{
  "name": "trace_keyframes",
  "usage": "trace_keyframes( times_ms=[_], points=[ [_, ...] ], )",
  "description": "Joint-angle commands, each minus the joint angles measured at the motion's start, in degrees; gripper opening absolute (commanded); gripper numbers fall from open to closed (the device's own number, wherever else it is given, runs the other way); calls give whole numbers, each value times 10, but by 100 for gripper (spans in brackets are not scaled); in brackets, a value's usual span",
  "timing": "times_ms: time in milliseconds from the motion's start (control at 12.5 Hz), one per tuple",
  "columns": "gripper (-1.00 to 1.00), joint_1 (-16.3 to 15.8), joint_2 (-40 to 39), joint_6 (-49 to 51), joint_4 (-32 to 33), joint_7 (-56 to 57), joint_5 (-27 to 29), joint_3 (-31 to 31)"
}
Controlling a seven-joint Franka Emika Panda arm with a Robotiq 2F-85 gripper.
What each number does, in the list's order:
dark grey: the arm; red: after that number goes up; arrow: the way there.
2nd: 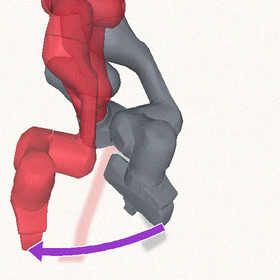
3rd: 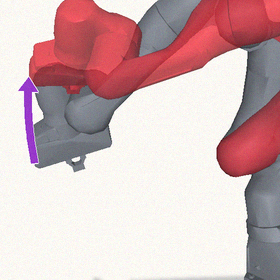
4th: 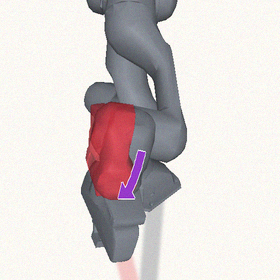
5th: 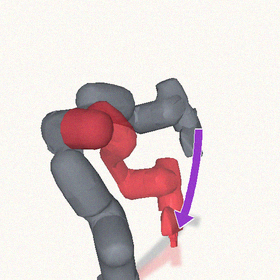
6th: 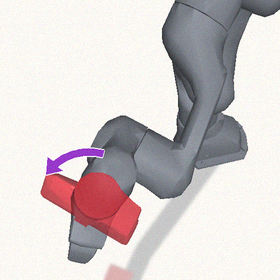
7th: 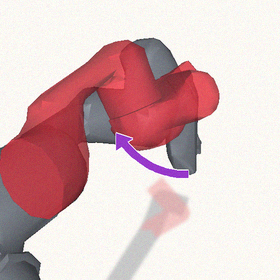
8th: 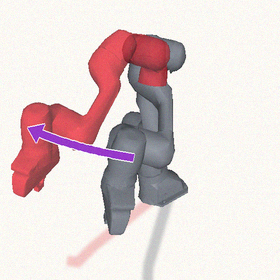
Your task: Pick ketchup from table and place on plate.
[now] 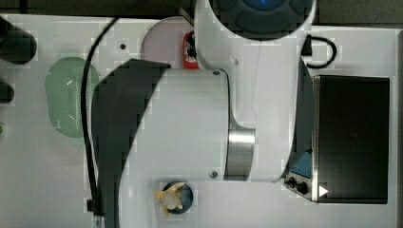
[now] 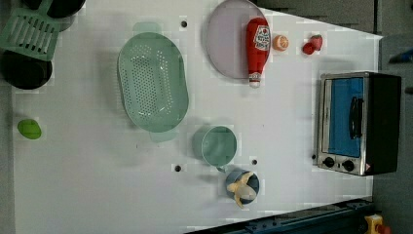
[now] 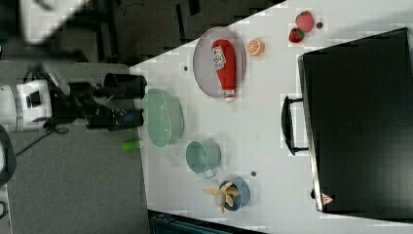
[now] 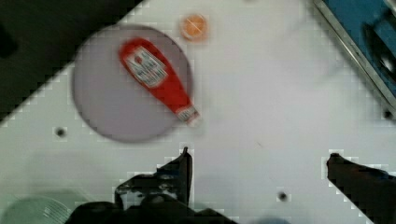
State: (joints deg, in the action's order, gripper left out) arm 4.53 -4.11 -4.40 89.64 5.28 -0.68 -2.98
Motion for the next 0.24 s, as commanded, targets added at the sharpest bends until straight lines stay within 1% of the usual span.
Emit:
trace_keyframes(
  times_ms=[80,240],
  points=[
    [100,1,19,12,39,-24,-14,-1],
    [100,1,21,12,39,-24,-14,-1]
  ],
)
